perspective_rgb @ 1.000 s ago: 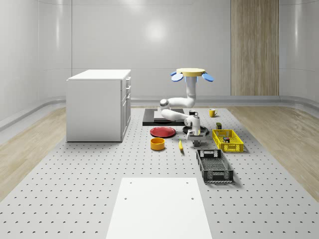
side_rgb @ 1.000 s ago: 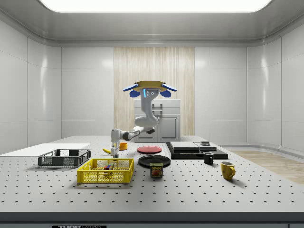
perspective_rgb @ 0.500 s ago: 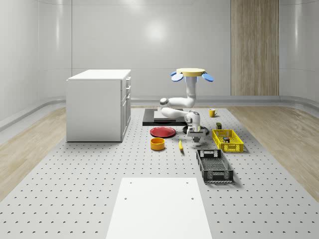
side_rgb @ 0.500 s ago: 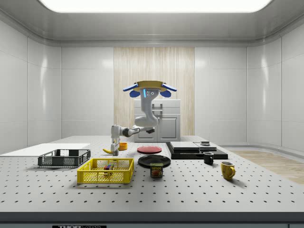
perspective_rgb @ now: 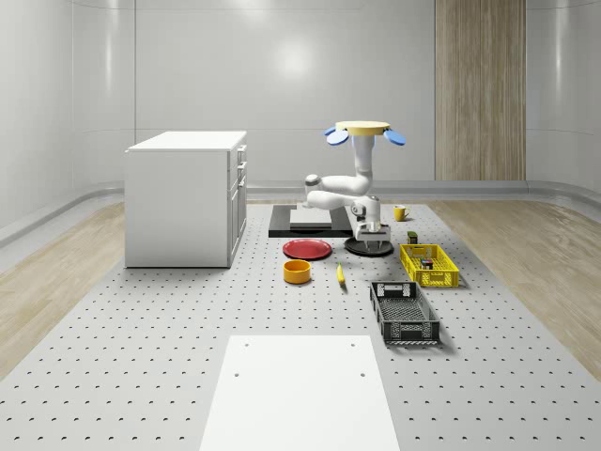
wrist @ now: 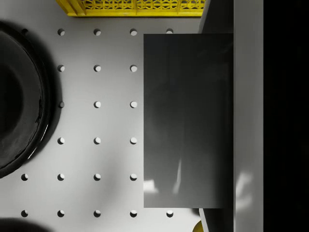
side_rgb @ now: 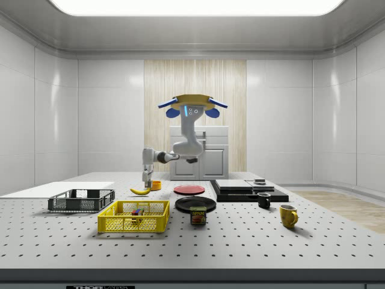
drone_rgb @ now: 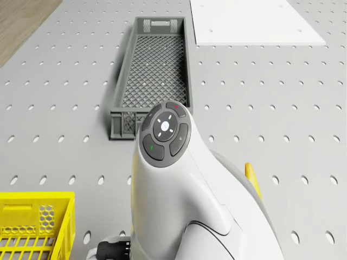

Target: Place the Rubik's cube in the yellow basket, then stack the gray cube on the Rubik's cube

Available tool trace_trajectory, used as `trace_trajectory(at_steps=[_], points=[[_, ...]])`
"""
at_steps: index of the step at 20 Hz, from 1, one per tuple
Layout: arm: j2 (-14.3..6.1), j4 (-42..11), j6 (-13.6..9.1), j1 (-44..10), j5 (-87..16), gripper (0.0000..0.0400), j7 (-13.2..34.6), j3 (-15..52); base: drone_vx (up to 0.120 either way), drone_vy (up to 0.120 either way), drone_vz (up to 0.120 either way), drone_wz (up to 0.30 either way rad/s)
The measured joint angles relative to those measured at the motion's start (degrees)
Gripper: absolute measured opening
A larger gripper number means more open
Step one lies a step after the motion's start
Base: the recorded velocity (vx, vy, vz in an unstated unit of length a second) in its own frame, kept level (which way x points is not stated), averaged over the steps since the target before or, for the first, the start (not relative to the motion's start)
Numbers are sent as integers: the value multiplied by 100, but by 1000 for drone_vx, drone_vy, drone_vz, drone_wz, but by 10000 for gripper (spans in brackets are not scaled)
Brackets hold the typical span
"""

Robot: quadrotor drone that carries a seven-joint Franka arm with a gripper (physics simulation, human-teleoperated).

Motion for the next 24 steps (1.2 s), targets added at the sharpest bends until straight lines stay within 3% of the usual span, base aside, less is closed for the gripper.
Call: trace_trajectory(at_steps=[4,10,15,24], points=[[-27,-12,1,-5,76,250,11,72,-110,120,110,0],[-71,-17,30,-16,129,250,22,112,7,120,0,0],[-108,-16,61,-25,152,250,30,125,104,120,0,0],[-168,-14,116,-41,180,250,43,136,-22,120,0,0]])
